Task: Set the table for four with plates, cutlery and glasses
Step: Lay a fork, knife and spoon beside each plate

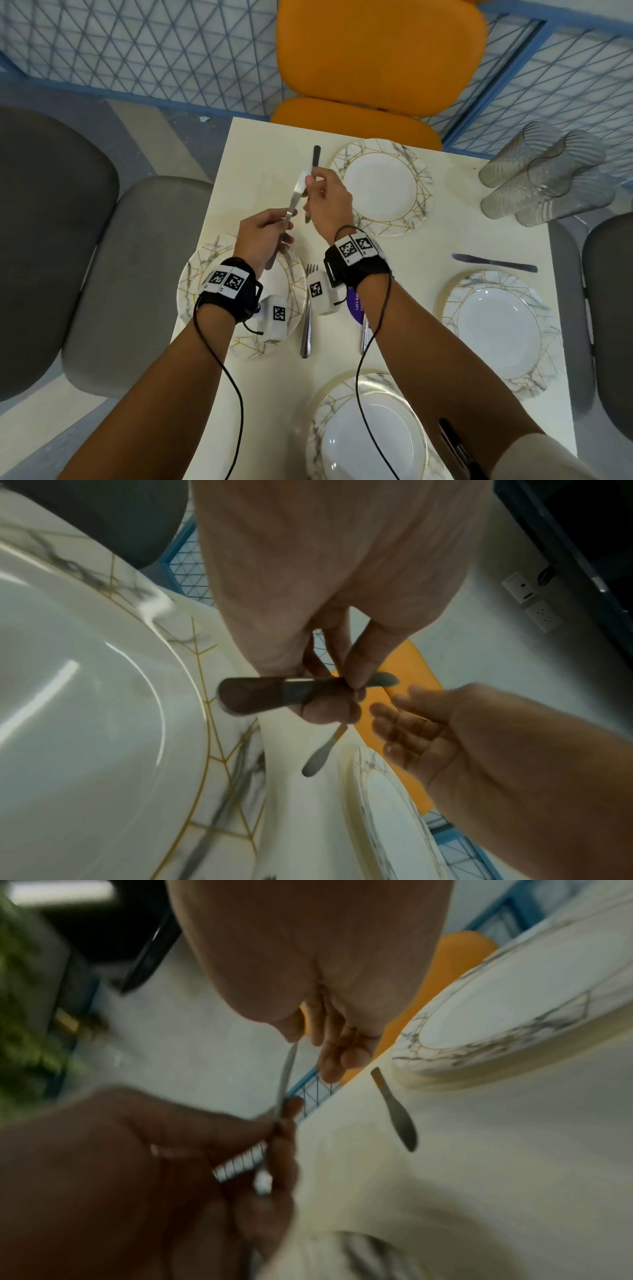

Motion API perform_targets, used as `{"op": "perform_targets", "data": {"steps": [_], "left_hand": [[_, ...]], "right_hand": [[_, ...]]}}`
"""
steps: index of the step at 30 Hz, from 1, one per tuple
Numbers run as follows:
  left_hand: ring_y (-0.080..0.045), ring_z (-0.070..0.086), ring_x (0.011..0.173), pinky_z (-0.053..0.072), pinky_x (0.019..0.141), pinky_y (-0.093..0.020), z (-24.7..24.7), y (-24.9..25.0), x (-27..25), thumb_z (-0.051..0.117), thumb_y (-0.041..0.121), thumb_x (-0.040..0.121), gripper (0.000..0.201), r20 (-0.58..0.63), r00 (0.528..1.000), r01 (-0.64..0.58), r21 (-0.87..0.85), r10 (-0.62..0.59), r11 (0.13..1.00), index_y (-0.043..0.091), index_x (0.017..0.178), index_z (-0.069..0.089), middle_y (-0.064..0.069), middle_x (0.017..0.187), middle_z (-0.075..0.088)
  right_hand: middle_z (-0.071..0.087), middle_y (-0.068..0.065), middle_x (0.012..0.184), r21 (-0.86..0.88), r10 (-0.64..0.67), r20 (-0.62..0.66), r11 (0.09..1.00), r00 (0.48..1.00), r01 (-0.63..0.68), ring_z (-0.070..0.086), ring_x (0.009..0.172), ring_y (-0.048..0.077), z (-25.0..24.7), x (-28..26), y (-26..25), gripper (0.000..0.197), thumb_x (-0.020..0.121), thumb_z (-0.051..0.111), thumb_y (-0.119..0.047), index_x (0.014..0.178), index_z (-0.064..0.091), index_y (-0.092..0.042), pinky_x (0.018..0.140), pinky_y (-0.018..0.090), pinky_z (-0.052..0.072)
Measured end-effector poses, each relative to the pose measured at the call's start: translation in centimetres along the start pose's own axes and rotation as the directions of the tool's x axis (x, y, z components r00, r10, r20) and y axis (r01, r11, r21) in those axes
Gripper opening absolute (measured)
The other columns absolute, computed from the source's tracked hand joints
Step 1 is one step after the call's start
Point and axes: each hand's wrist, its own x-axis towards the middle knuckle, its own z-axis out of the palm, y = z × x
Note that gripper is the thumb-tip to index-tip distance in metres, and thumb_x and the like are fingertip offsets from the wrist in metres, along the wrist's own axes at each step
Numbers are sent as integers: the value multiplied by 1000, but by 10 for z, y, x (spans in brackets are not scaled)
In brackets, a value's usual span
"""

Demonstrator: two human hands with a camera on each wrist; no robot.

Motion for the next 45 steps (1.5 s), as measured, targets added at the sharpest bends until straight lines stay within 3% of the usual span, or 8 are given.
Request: {"op": "perform_targets", "data": {"steps": [4,17,21,26,31,36,40,45], "left_hand": [[-25,61,64,43,42,-22,-3,-9,-31,55,-6,99,26,76,997,-16,-19,17,1000,1,114,74,-14,91,64],[-10,67,65,51,55,-23,-88,-70,-129,82,19,87,15,58,997,-61,334,44,941,20,102,82,4,89,79],[-21,61,65,54,59,-26,-119,-96,-153,80,0,84,19,-58,998,18,97,-12,995,5,103,78,-16,85,71],[-22,65,64,62,65,-29,-148,-126,-176,68,-12,90,22,-208,974,52,-166,-87,985,-5,111,66,-17,82,68],[-21,68,59,64,64,-30,-162,-147,-190,70,-14,88,25,-366,906,73,-361,-213,930,-6,108,58,-19,76,74],[-25,68,69,65,69,-34,-172,-163,-183,78,-8,84,30,-485,843,146,-208,-232,967,-11,110,65,-23,90,72],[-24,72,70,65,81,-41,-174,-167,-172,88,6,76,21,-583,783,259,-8,-215,966,8,91,74,-17,91,78],[-23,76,78,64,84,-37,-172,-167,-166,92,27,75,22,-620,768,345,187,-163,920,21,90,77,-7,84,78]], "right_hand": [[72,4,75,53,18,-44,998,999,-16,63,52,11,-28,-27,-11,18,101,57,-24,109,66,-10,49,19,48],[74,21,82,299,233,126,918,964,-261,63,63,23,-71,-165,50,16,89,66,-6,97,68,8,61,36,54],[74,14,76,180,250,275,935,929,-305,63,63,24,-67,-206,74,8,90,65,-5,88,69,2,59,35,54],[76,5,75,-111,267,419,964,868,-242,64,61,15,-53,-245,92,11,87,70,-18,85,75,-9,61,34,54],[78,3,82,-351,238,505,935,829,-55,72,75,18,-29,-269,91,24,88,69,-34,89,79,-12,79,31,59],[77,5,91,-497,210,470,866,857,60,69,89,20,-3,-271,92,23,90,65,-27,90,79,-8,88,29,53],[72,13,95,-588,198,425,802,883,104,66,89,27,11,-269,94,29,94,53,-21,90,74,-1,88,32,52],[72,11,100,-651,251,403,754,880,83,68,99,25,24,-258,106,29,92,62,-28,99,73,-2,88,36,58]]}}
